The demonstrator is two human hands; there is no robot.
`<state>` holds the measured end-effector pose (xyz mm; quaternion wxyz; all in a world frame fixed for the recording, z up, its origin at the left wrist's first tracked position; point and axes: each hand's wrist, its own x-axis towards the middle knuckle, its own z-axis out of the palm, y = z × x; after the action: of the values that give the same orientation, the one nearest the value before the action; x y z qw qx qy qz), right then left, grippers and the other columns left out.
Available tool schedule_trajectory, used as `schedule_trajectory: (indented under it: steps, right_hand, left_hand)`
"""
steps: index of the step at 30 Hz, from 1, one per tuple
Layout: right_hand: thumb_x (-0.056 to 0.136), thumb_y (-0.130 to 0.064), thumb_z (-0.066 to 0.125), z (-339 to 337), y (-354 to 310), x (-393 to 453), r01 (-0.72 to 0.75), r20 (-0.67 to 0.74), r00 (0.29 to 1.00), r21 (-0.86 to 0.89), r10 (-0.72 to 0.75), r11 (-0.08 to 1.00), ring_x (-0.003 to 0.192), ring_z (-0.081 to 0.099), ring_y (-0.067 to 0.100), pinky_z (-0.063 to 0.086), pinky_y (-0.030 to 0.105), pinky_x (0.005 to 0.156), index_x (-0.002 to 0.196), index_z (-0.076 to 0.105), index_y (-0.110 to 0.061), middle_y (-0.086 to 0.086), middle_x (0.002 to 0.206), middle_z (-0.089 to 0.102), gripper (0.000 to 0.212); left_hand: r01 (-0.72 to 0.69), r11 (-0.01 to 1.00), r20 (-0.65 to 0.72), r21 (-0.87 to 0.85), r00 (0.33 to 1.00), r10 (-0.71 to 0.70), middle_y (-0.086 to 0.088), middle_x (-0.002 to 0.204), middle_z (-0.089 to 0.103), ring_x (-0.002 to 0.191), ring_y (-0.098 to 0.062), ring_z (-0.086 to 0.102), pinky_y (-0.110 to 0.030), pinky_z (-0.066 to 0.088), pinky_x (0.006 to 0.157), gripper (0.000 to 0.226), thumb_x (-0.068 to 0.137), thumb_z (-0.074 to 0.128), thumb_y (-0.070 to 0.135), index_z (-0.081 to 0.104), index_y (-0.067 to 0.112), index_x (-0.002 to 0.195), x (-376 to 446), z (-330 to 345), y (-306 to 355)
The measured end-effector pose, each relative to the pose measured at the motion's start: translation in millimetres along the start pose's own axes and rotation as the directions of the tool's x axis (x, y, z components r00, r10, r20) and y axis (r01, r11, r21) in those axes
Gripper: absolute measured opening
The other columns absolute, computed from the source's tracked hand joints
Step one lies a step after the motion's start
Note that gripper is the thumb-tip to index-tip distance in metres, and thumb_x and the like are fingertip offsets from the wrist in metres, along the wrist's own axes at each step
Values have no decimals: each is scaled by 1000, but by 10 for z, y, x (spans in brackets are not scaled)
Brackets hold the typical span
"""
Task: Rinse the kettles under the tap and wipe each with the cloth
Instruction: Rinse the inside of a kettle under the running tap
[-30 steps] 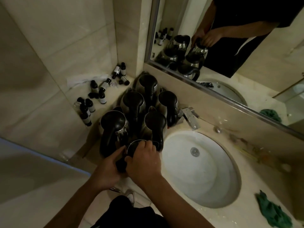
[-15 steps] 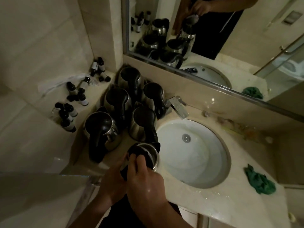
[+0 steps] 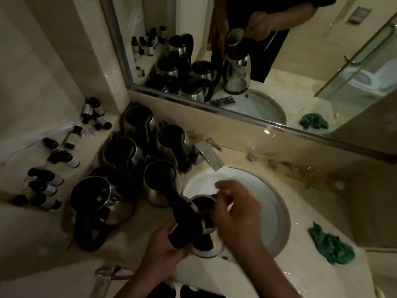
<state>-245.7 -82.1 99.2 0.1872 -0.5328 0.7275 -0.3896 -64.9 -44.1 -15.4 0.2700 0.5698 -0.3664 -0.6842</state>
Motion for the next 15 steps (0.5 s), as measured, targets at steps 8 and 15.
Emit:
schedule_trajectory:
  steps: [8,15]
  right_hand:
    - [102,-17,52,761,1319,1825,-351,414,833,-117,367,929,90,71,30,48,31,74,90,74,-7,11,92,76,26]
    - [101,-4,54,1057,1650,2533,-178,580,771,-198,262,964,101,68,29,52,36,85,105,79,-6,15,112,76,26]
  left_hand:
    - [96,994,-85,56,992,-91,-9,92,73,62,-13,67,-25,56,50,55,82,68,-18,62,10,129,658,612,349]
    - [92,988,-179,124,981,-68,1,85,77,71,-11,70,-33,57,62,54,77,81,-3,65,19,124,1047,870,169]
